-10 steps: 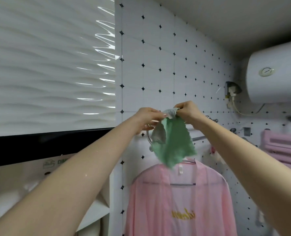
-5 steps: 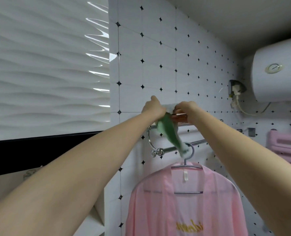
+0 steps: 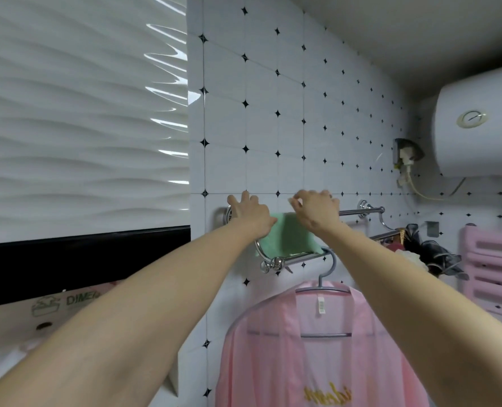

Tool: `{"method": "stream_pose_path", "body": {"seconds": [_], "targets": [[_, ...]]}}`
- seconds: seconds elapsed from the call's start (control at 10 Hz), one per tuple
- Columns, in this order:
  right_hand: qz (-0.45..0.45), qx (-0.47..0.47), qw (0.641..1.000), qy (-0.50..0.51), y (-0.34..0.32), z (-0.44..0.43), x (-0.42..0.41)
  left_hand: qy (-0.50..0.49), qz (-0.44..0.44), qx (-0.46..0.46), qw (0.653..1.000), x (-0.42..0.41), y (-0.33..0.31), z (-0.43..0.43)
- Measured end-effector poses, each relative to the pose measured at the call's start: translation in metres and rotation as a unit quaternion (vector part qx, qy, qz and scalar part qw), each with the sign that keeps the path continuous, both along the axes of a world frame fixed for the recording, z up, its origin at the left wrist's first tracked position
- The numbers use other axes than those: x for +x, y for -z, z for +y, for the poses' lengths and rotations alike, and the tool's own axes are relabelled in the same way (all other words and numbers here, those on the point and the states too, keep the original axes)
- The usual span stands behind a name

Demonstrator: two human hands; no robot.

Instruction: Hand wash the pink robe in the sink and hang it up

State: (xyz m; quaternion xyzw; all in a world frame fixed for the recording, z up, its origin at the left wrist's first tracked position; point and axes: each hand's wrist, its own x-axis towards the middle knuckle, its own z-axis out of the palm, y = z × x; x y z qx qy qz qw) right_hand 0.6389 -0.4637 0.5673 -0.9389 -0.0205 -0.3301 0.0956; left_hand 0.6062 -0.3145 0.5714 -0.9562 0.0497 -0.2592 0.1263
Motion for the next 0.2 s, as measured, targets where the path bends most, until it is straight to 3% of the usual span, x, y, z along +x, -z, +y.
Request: {"method": "stream_pose_path", "body": {"seconds": [0.1, 0.2], "targets": [[0.098, -0.008, 0.995, -0.032, 0.0006, 0.0085, -0.0041, -0.001, -0.003, -0.037, 0.999, -0.0063, 0.0009, 0.0022], [0.005, 0.109, 0.991, -0.073, 0.0025, 0.0046, -0.0137, 0.075, -0.067, -0.149, 0.984, -0.0157, 0.0061, -0.0038]]}}
